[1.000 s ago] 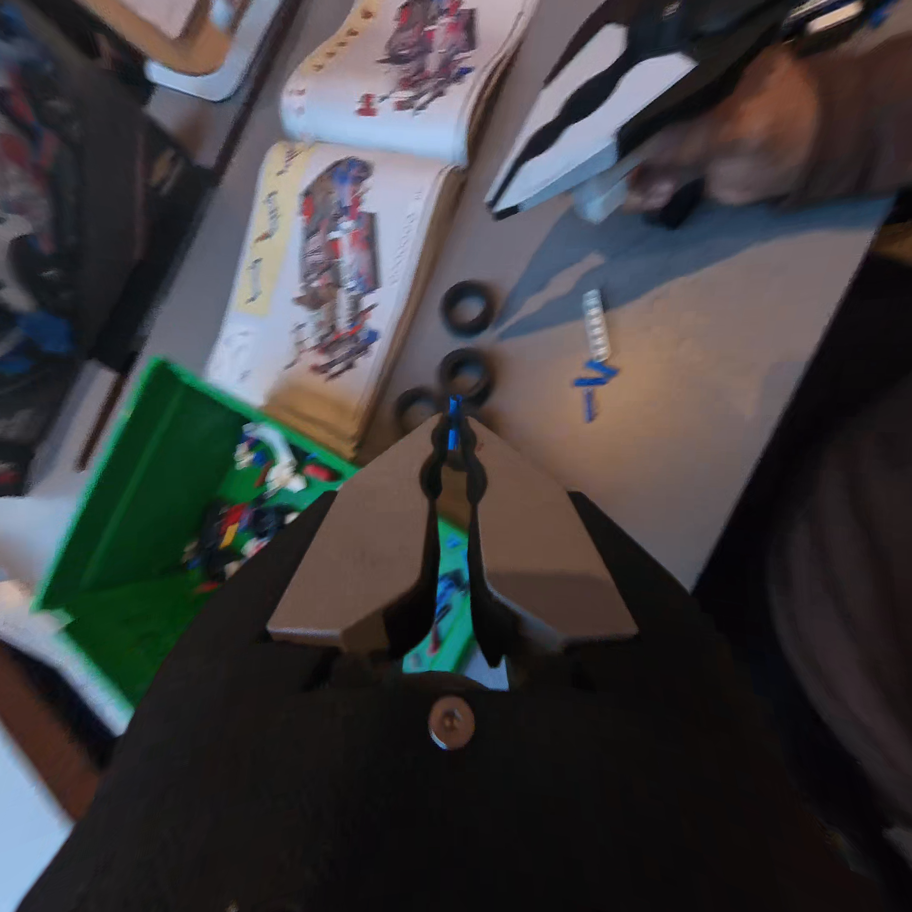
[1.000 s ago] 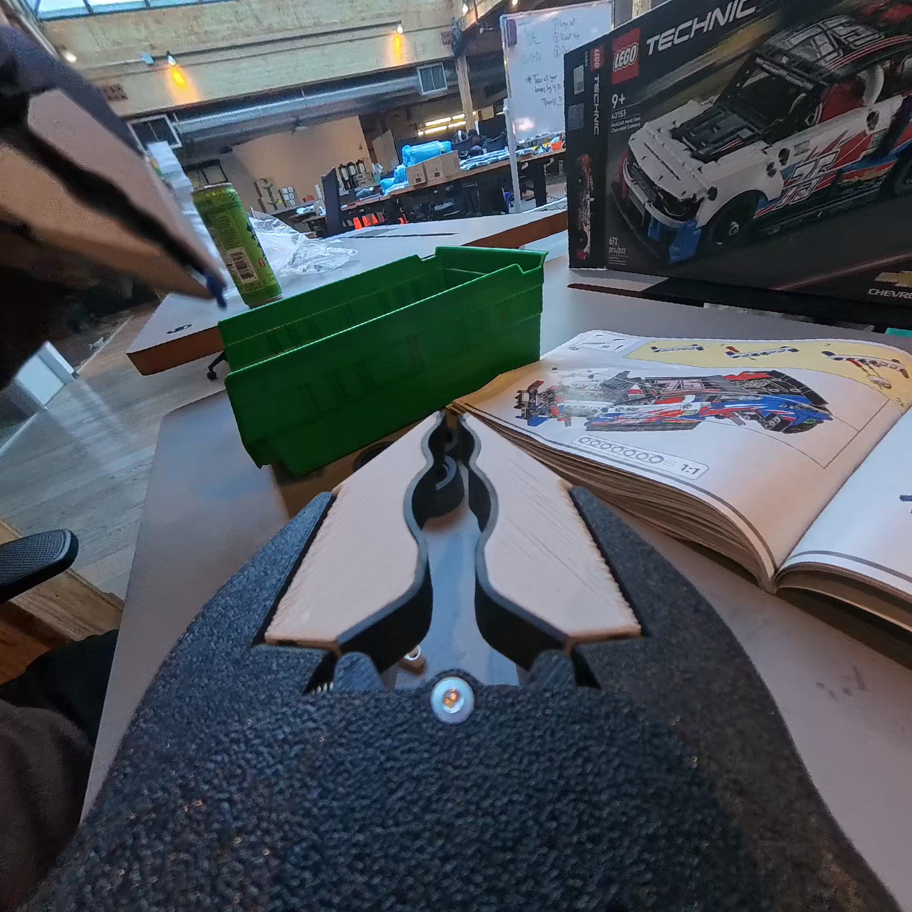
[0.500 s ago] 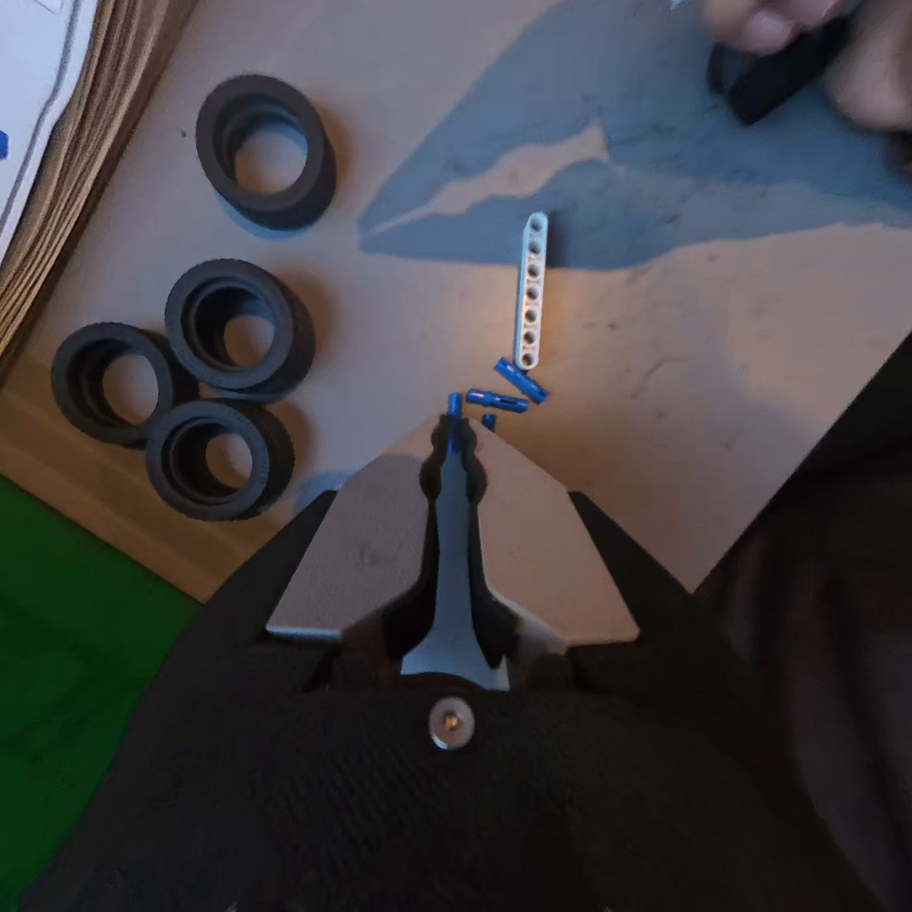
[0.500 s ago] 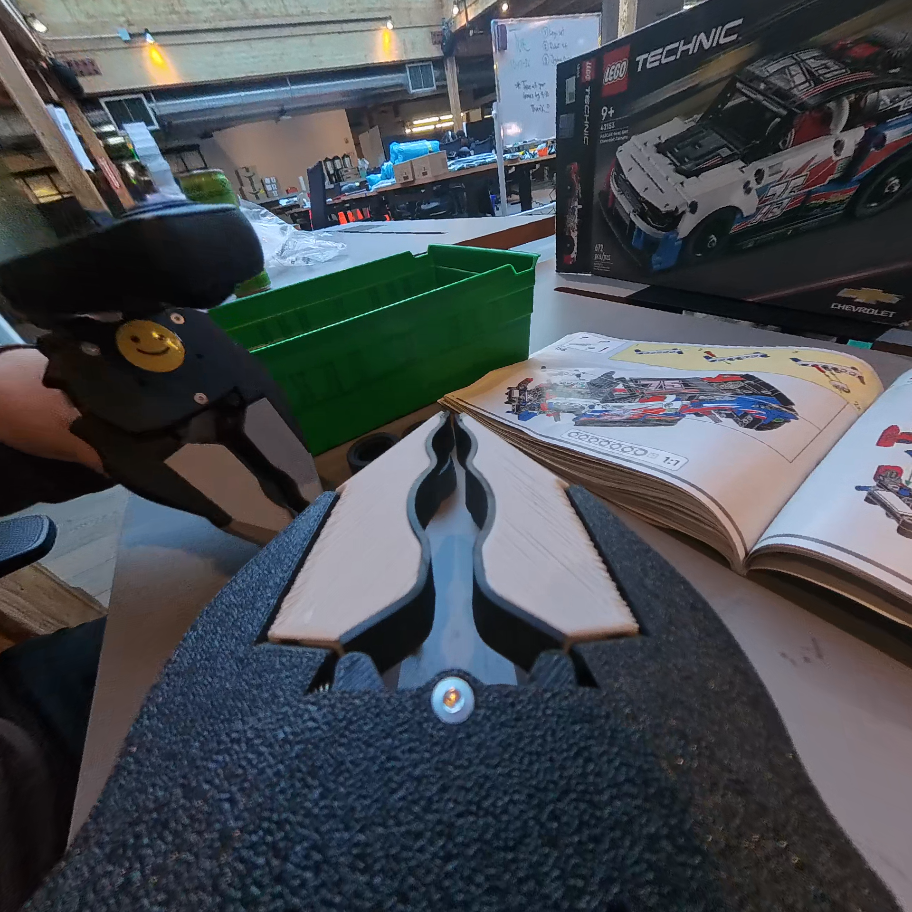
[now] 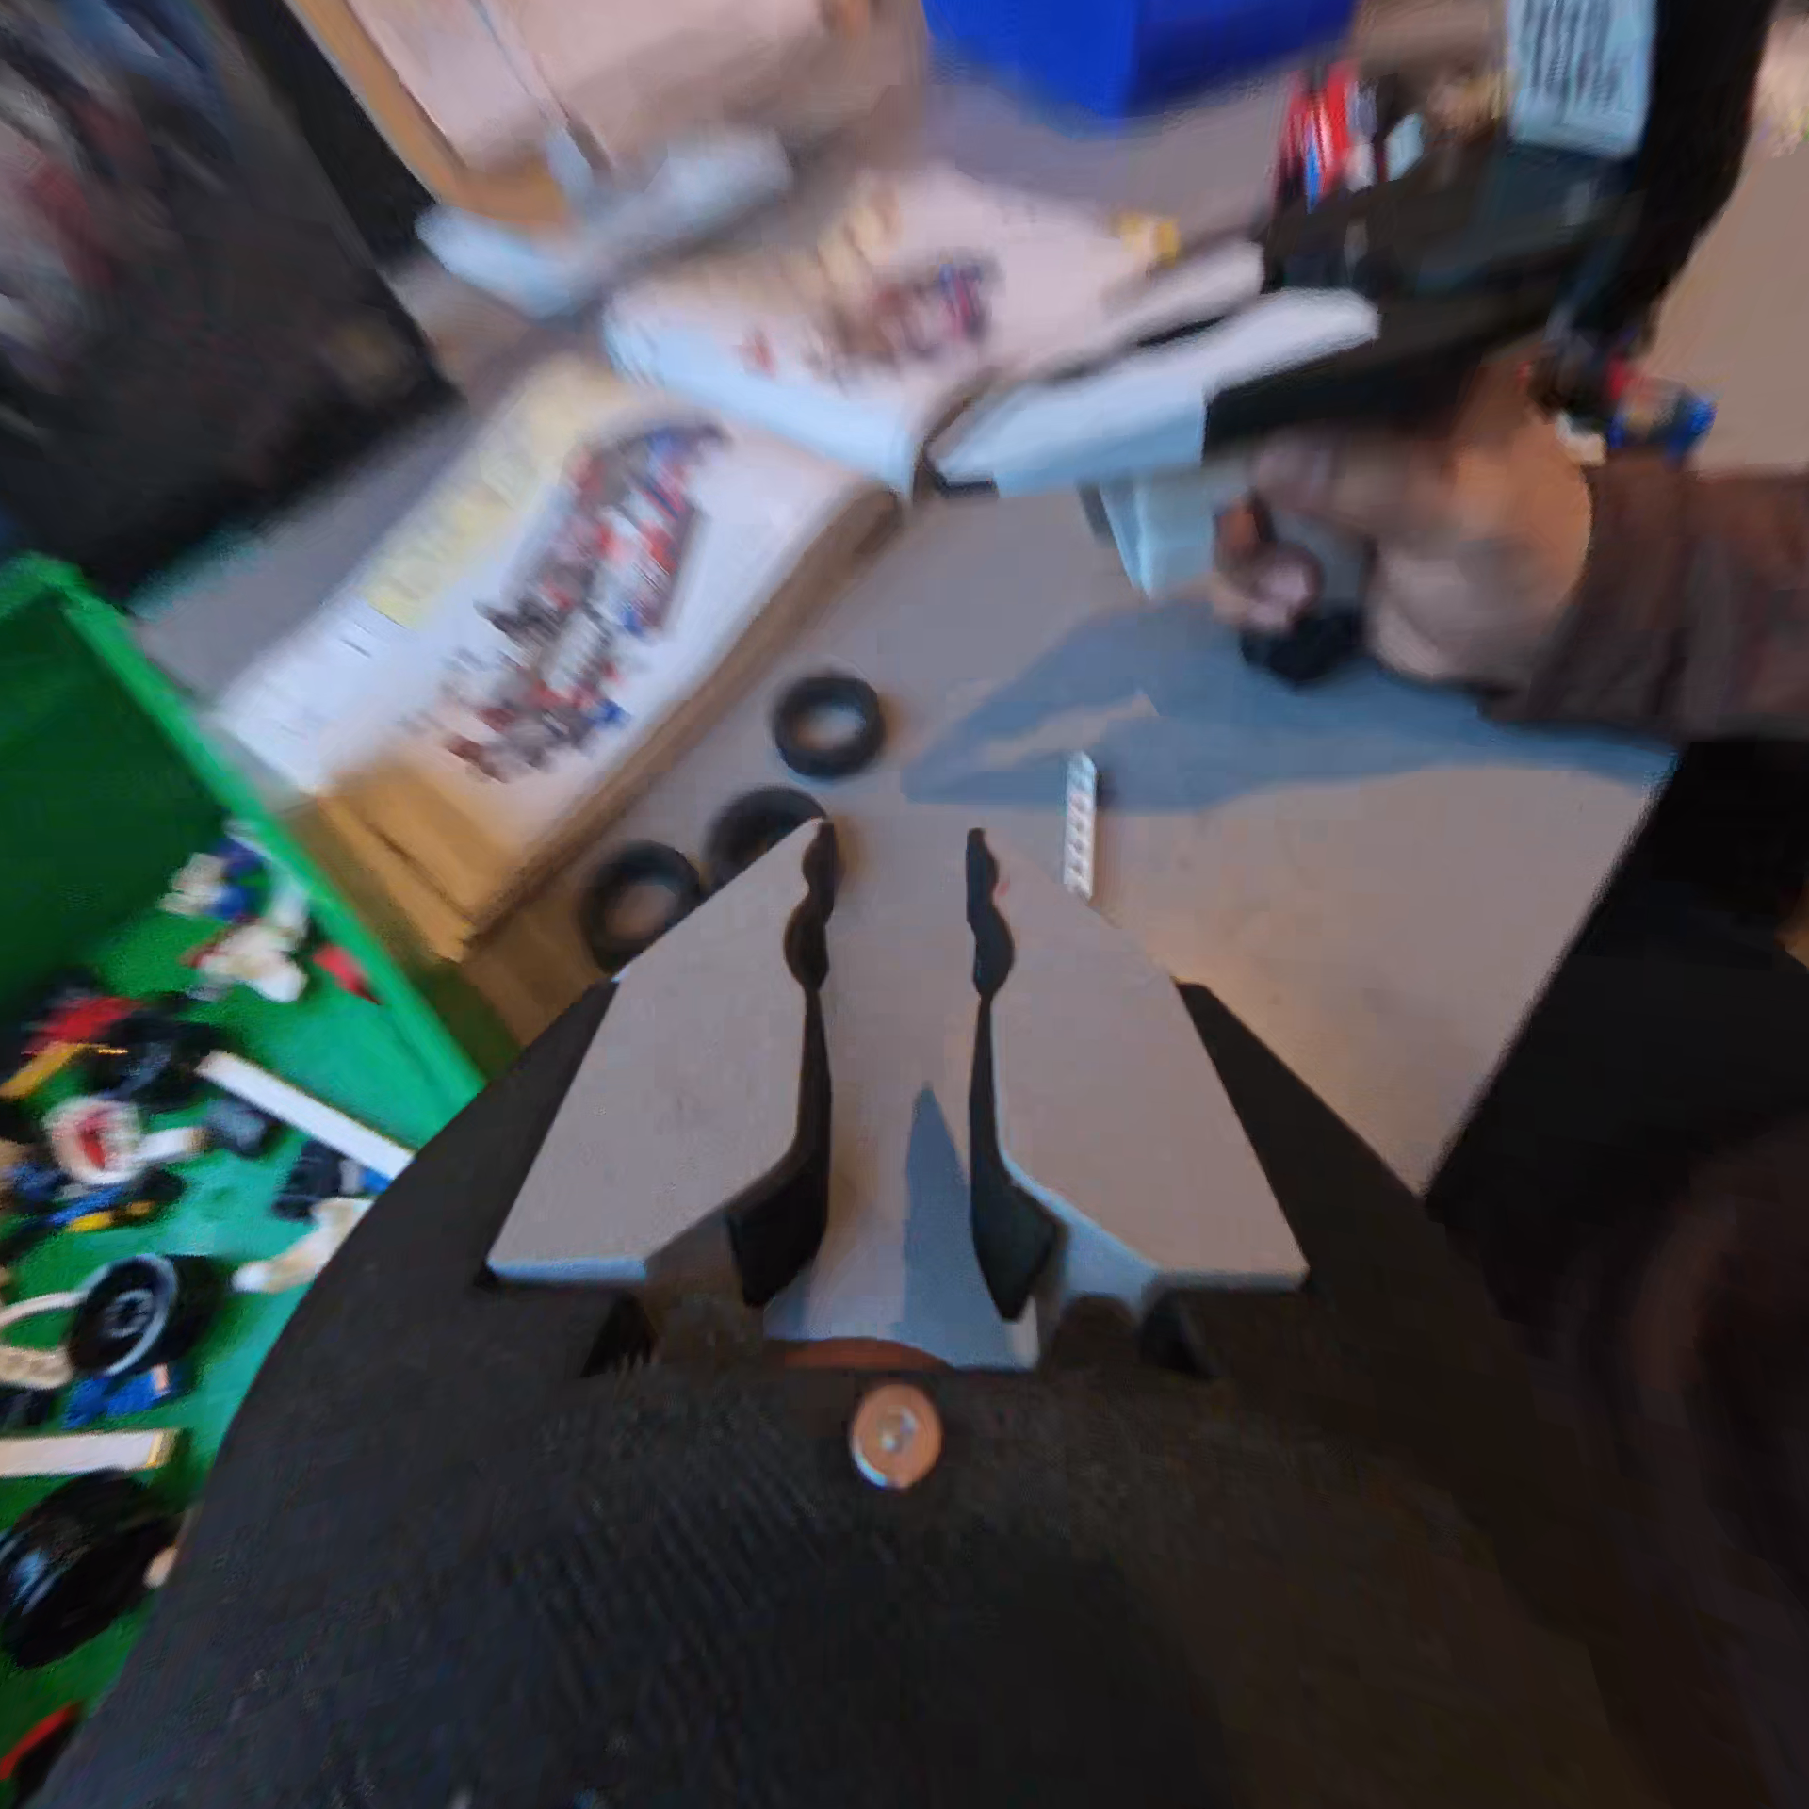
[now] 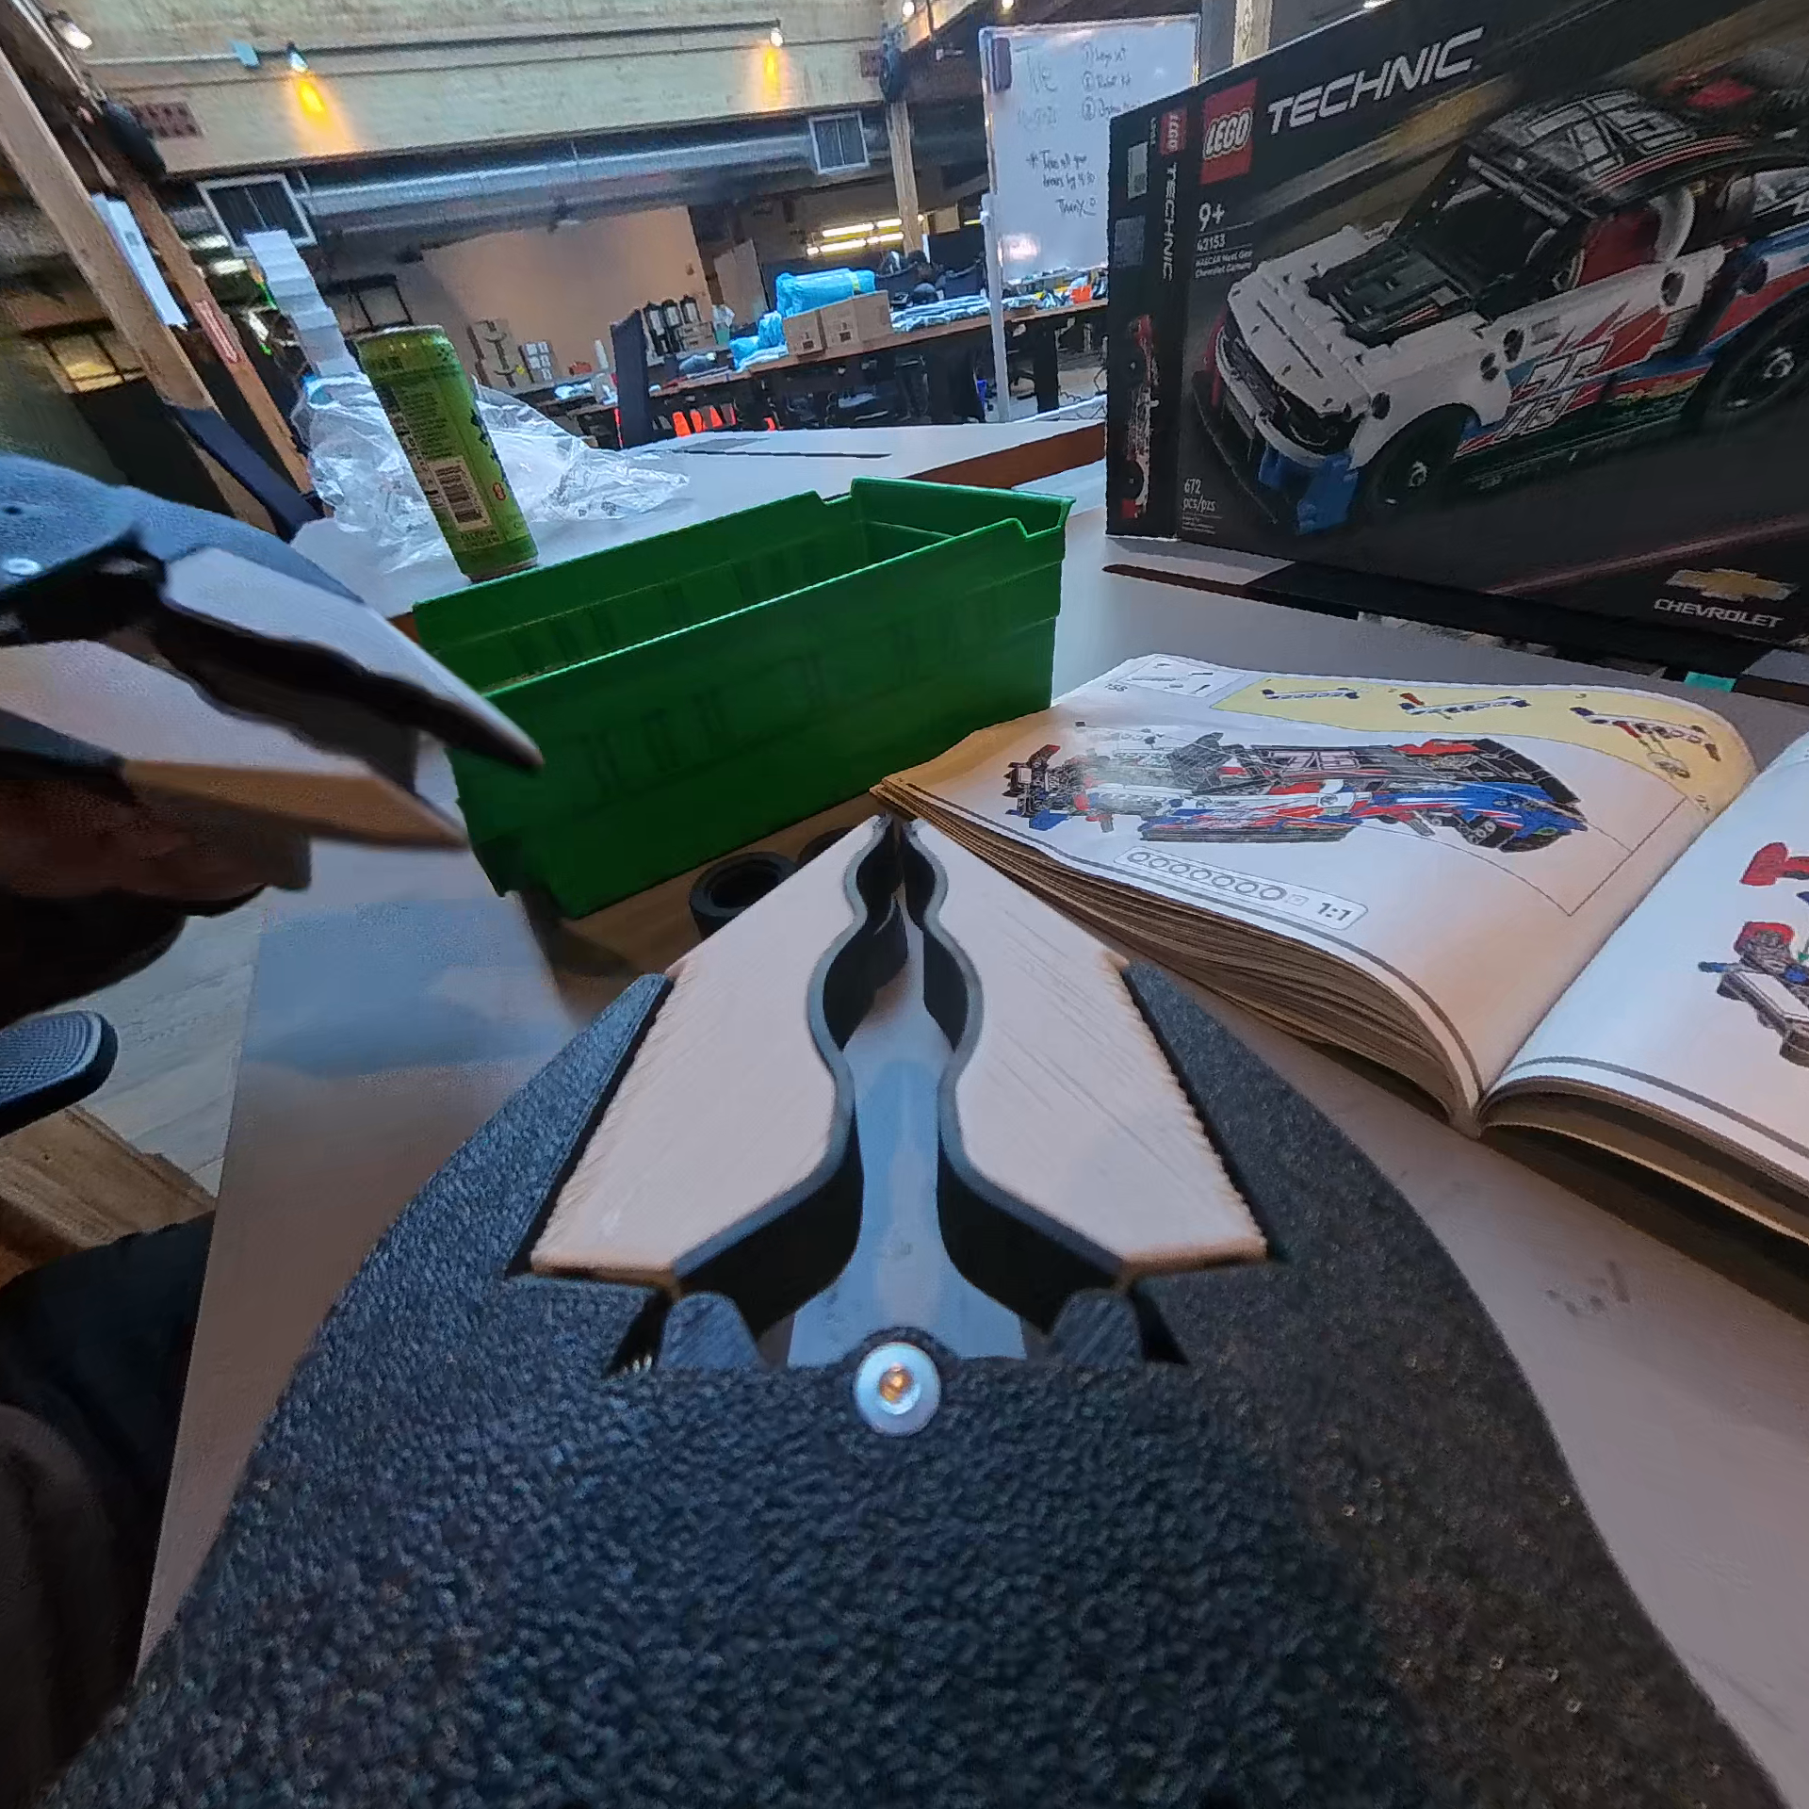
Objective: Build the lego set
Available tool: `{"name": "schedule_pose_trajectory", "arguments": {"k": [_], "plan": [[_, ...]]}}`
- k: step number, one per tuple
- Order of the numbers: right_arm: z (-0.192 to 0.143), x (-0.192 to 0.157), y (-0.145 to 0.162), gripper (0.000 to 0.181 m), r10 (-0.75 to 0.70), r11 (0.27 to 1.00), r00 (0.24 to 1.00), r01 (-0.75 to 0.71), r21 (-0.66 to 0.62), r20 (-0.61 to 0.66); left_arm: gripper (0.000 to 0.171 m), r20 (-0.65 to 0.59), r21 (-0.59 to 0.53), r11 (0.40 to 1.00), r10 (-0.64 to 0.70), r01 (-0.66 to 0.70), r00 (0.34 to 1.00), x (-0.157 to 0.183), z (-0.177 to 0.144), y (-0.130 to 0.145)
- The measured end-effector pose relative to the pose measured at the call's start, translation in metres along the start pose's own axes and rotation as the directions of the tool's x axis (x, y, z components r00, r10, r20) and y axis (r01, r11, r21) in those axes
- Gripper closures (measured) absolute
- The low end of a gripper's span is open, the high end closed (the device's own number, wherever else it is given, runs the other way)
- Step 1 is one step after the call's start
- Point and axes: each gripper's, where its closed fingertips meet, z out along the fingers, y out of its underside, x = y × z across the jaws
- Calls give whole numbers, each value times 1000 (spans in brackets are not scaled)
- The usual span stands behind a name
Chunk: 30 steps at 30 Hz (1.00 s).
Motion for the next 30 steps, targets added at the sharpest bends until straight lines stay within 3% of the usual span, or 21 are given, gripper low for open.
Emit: {"name": "schedule_pose_trajectory", "arguments": {"k": [3,6,11,13,18,23,30], "plan": [[1,0,1,180,-4,1000,1000,4,-9,-1,154,56,220,975,-55,41,997,-12,-15,-8],[4,-1,2,180,-16,1000,1000,16,-20,-4,149,-14,259,963,-71,72,997,-3,-10,5],[9,-3,5,180,-42,998,999,42,-38,2,144,-102,325,944,91,-54,991,25,-10,19],[12,-2,4,180,-30,999,1000,30,-39,5,148,-128,359,933,93,-41,987,27,-15,16],[18,6,1,179,6,1000,1000,-6,-21,5,142,-279,339,937,18,82,960,27,-15,16],[27,6,-1,179,-2,1000,1000,2,-18,17,147,-250,363,931,78,19,965,30,-14,15],[35,7,-3,179,-19,1000,999,19,-6,35,147,-316,332,933,-29,139,948,19,-9,13]]}}
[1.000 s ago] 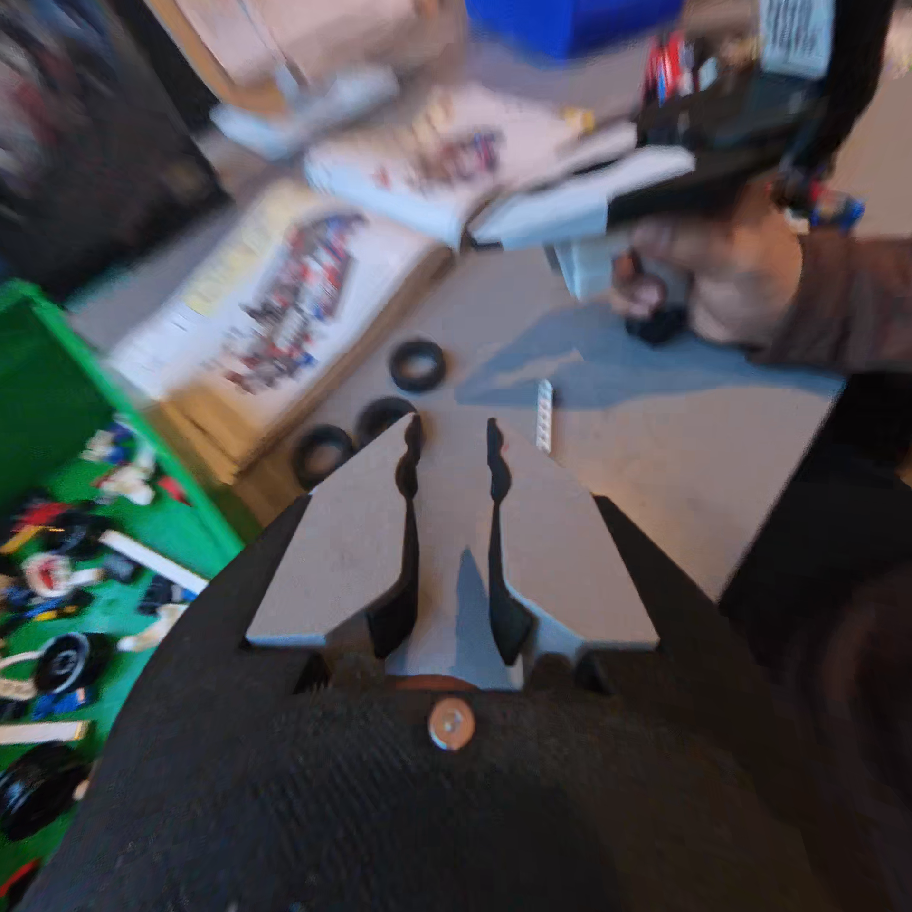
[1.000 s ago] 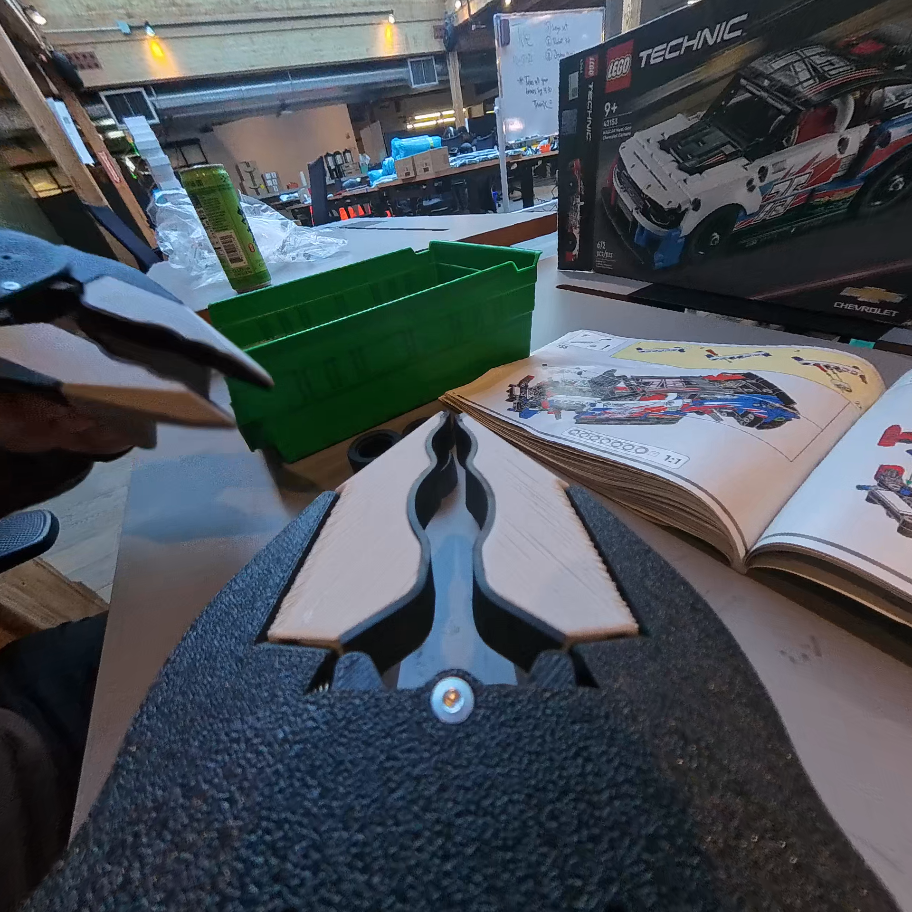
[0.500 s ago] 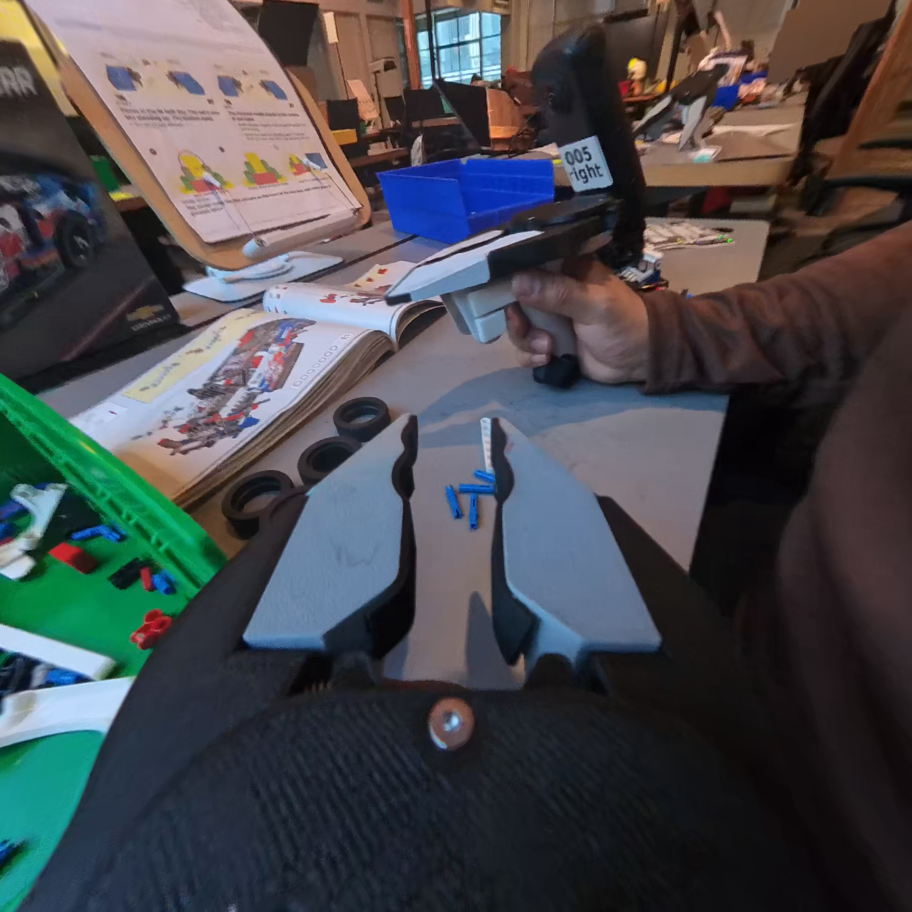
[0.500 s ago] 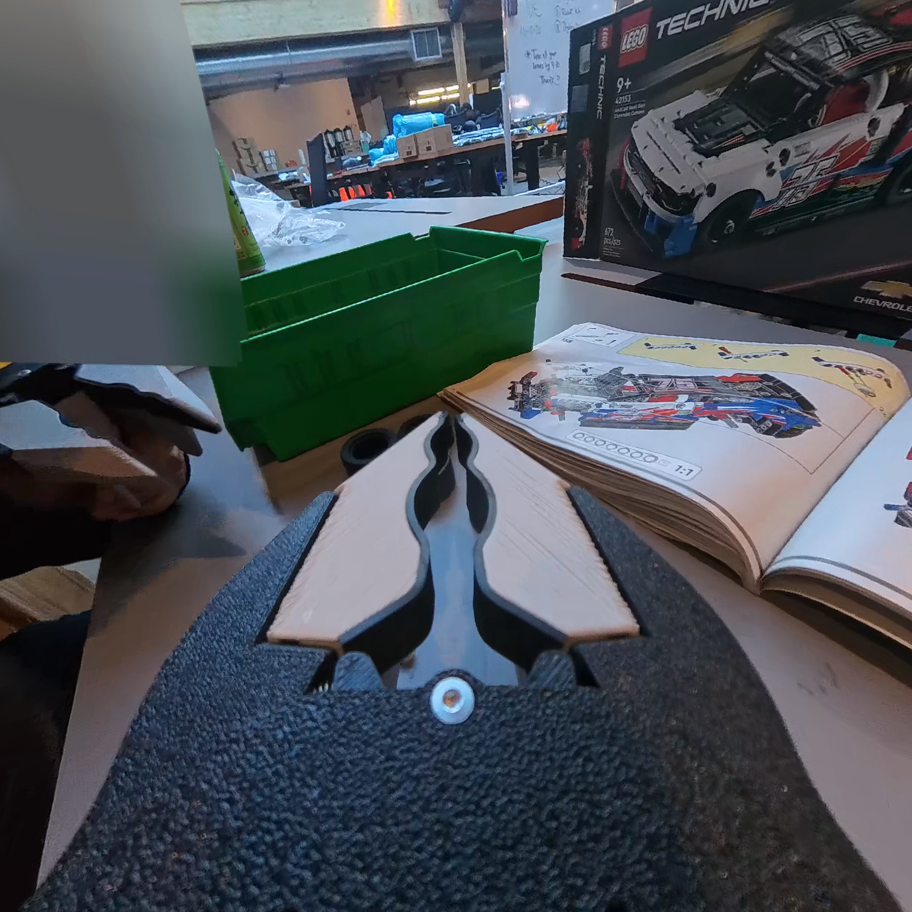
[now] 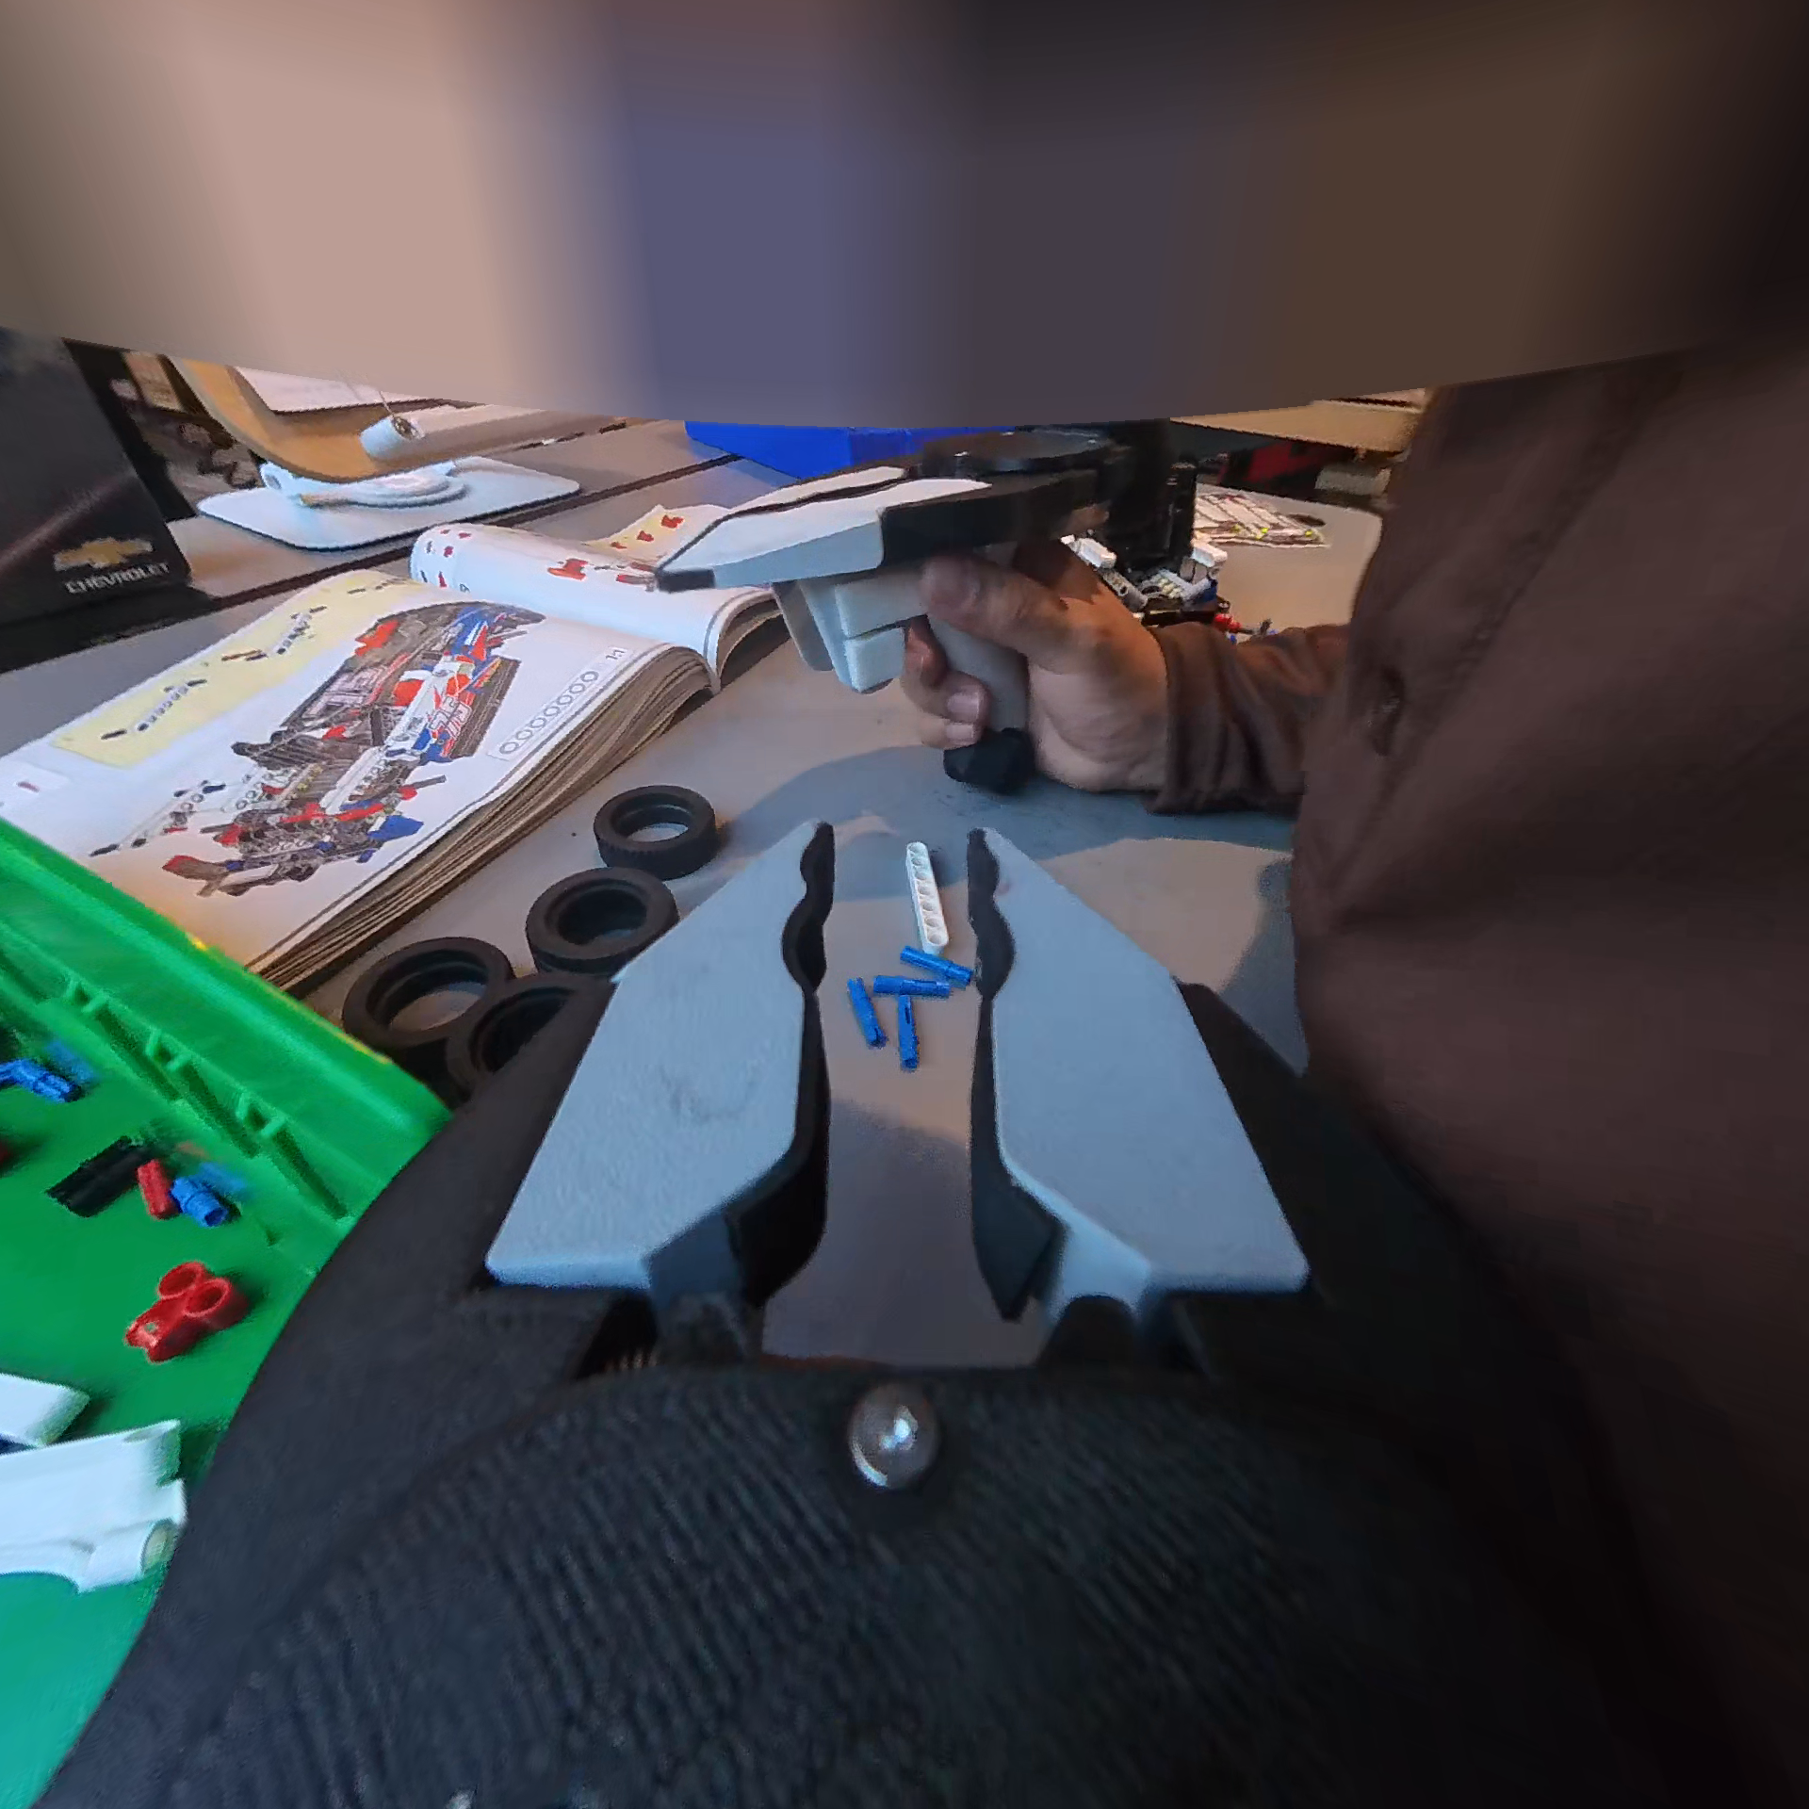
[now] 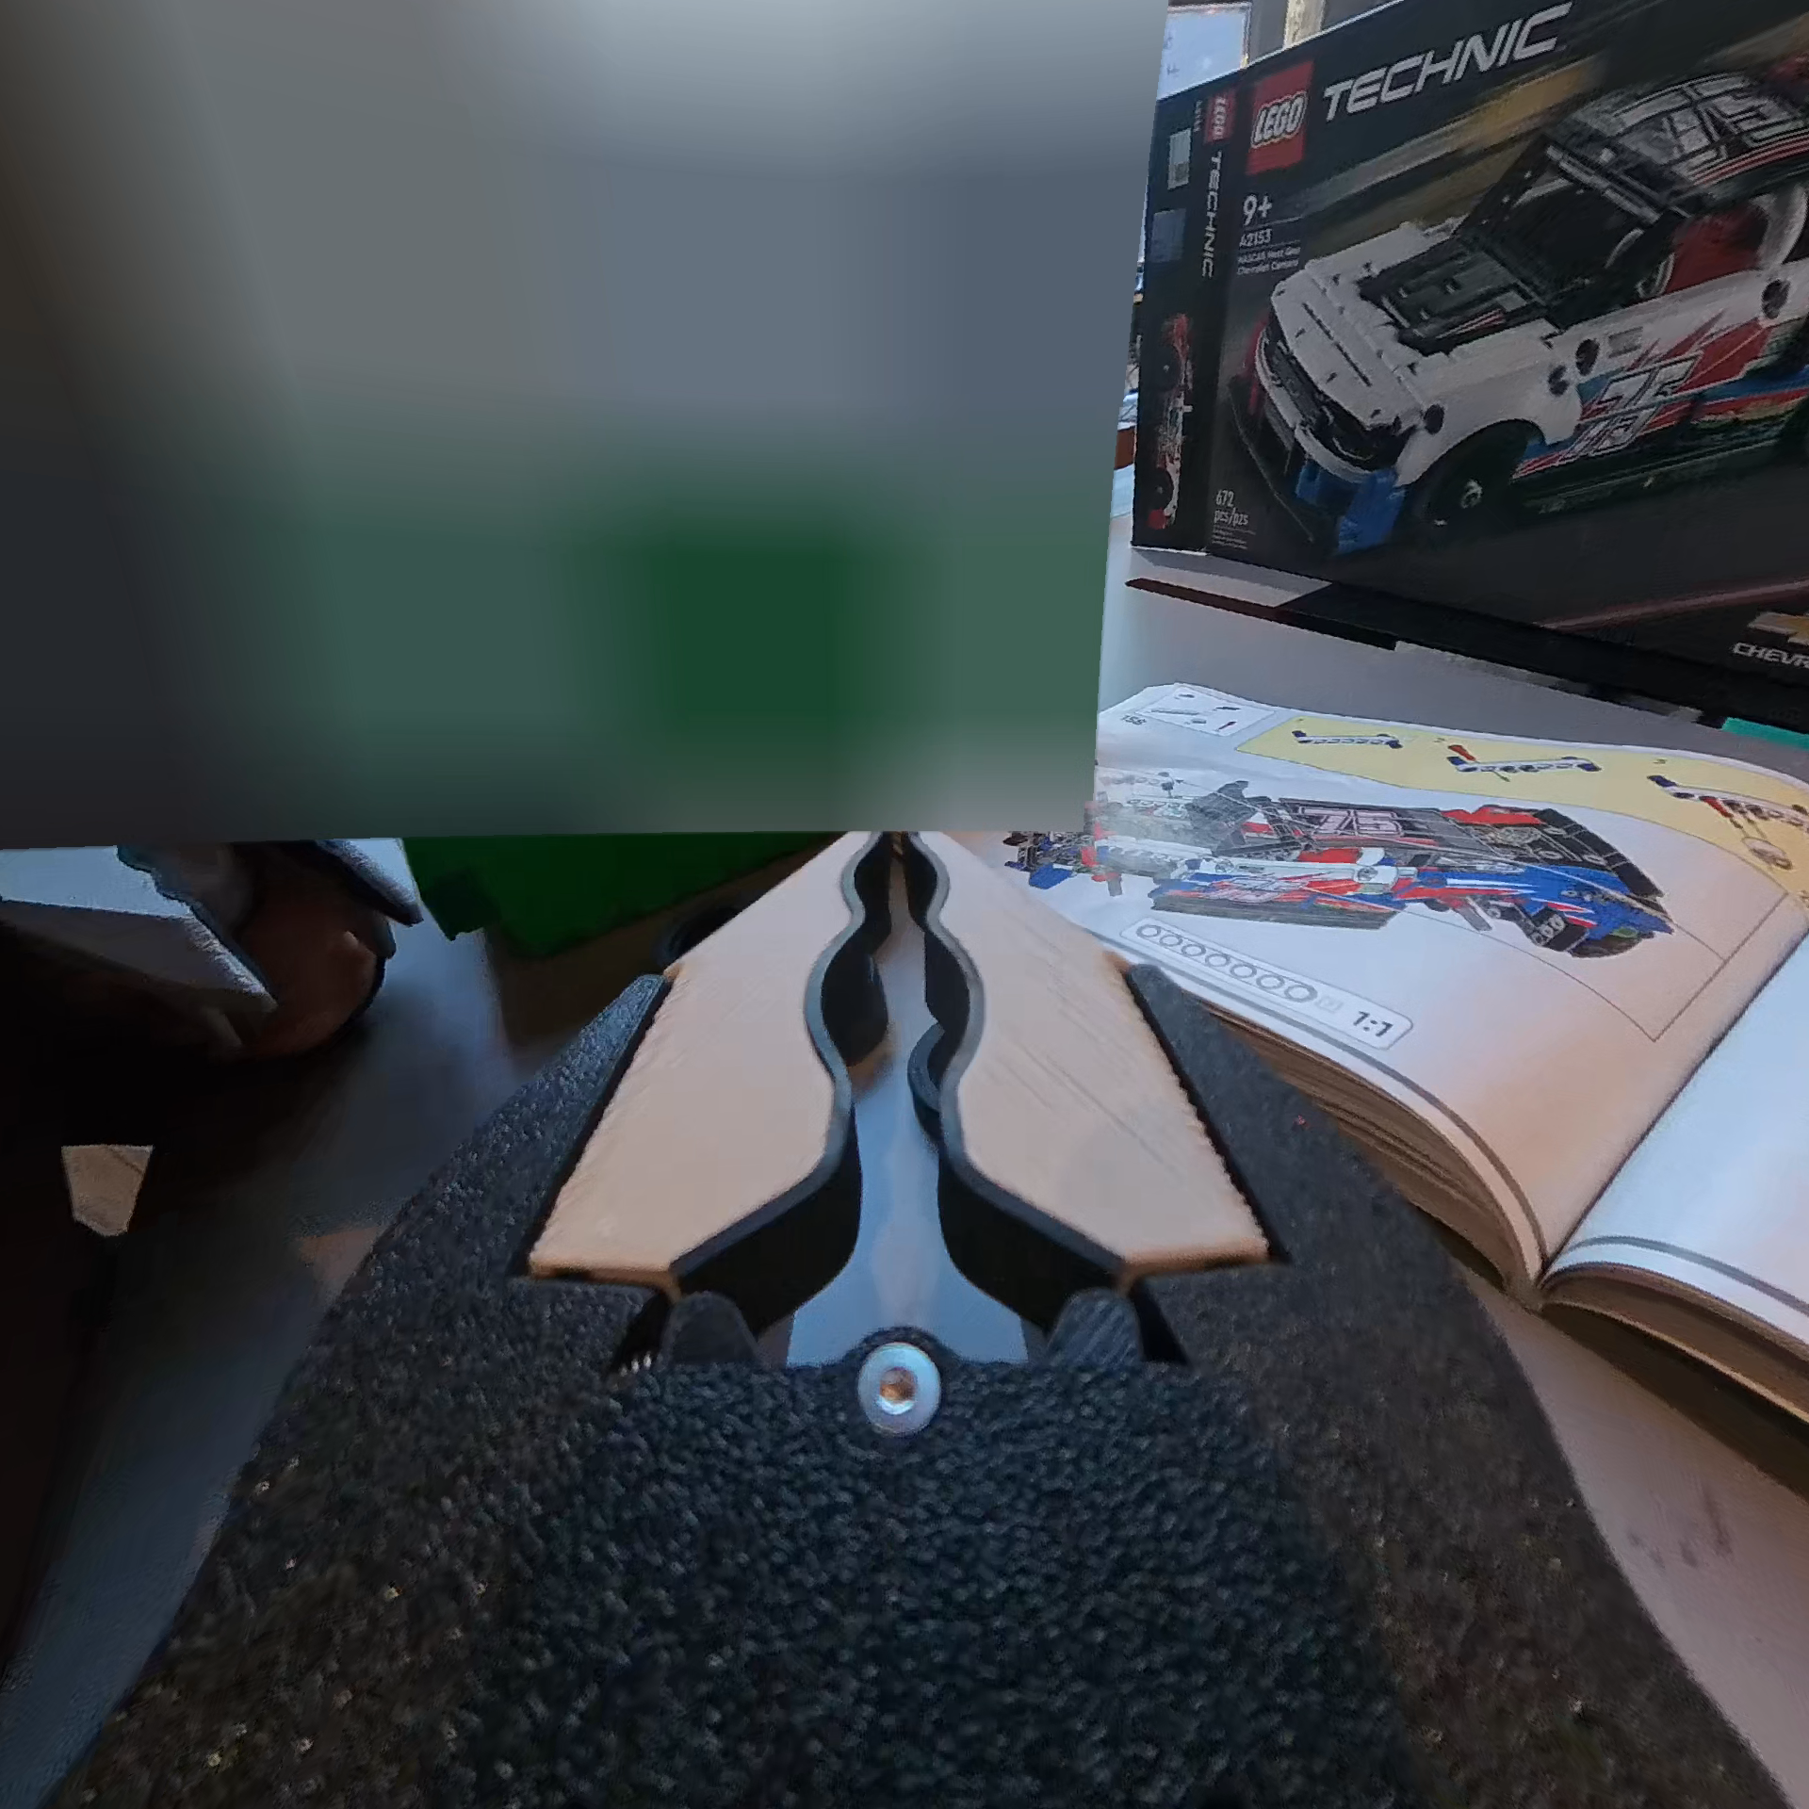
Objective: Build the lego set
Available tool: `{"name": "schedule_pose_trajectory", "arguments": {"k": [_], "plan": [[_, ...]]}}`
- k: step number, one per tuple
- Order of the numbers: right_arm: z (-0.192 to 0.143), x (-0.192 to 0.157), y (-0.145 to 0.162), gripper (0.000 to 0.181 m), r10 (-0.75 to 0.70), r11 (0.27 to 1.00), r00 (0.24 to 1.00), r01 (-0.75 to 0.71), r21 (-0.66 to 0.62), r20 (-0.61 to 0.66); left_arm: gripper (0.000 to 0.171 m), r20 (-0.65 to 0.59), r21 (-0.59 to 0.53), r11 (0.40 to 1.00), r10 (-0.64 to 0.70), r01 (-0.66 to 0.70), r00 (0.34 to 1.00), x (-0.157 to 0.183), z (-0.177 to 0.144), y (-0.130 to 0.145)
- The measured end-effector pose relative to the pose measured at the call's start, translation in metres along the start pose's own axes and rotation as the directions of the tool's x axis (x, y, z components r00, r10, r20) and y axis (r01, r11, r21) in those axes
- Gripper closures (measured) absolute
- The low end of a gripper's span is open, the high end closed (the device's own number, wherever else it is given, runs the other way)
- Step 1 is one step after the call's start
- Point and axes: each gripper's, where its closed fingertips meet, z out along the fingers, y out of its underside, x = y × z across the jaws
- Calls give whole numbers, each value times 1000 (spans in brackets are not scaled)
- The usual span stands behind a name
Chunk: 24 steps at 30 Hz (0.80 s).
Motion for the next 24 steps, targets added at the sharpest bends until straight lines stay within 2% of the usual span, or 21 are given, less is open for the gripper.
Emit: {"name": "schedule_pose_trajectory", "arguments": {"k": [4,12,16,20,24], "plan": [[-7,5,-6,181,12,999,1000,-10,48,-28,146,-3,3,1000,-1,1,1000,0,0,0],[-10,-3,-2,181,-21,999,999,22,28,-24,142,97,40,999,-15,11,995,-12,-6,-5],[-12,-2,-2,181,2,1000,1000,-1,24,-28,141,124,21,999,-34,31,992,-11,-12,-1],[-13,-1,1,181,-24,1000,998,24,8,-63,143,154,-43,986,-152,160,976,-9,-31,15],[-10,-3,5,181,-77,997,993,74,-32,-86,148,176,0,982,-185,188,967,-5,-55,16]]}}
